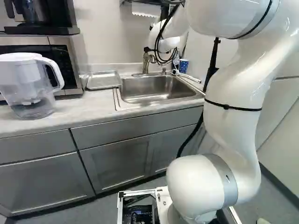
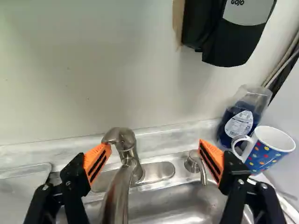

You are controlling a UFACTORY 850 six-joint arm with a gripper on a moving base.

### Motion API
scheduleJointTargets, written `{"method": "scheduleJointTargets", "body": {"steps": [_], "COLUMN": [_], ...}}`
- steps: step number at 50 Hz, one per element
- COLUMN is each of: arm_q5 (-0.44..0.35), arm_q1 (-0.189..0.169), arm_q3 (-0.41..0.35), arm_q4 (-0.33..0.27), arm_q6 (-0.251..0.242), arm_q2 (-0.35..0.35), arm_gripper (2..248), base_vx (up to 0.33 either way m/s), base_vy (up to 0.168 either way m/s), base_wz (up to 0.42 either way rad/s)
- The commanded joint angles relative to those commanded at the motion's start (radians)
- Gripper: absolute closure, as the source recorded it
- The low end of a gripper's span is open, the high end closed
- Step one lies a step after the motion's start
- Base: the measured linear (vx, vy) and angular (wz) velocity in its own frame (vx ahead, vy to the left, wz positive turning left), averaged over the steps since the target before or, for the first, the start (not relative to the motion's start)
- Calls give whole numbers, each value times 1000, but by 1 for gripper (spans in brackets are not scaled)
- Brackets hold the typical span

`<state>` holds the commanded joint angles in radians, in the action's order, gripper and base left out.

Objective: Rinse the cup and place it in the tray

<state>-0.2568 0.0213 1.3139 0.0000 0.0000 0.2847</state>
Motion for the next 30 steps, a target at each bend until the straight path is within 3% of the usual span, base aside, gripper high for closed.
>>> {"method": "scheduleJointTargets", "body": {"steps": [30], "arm_q5": [7], "arm_q1": [4], "arm_q3": [38], "arm_q4": [0], "arm_q6": [0], "arm_q2": [33], "arm_gripper": [3], "base_vx": [0], "base_vy": [0], "base_wz": [0]}}
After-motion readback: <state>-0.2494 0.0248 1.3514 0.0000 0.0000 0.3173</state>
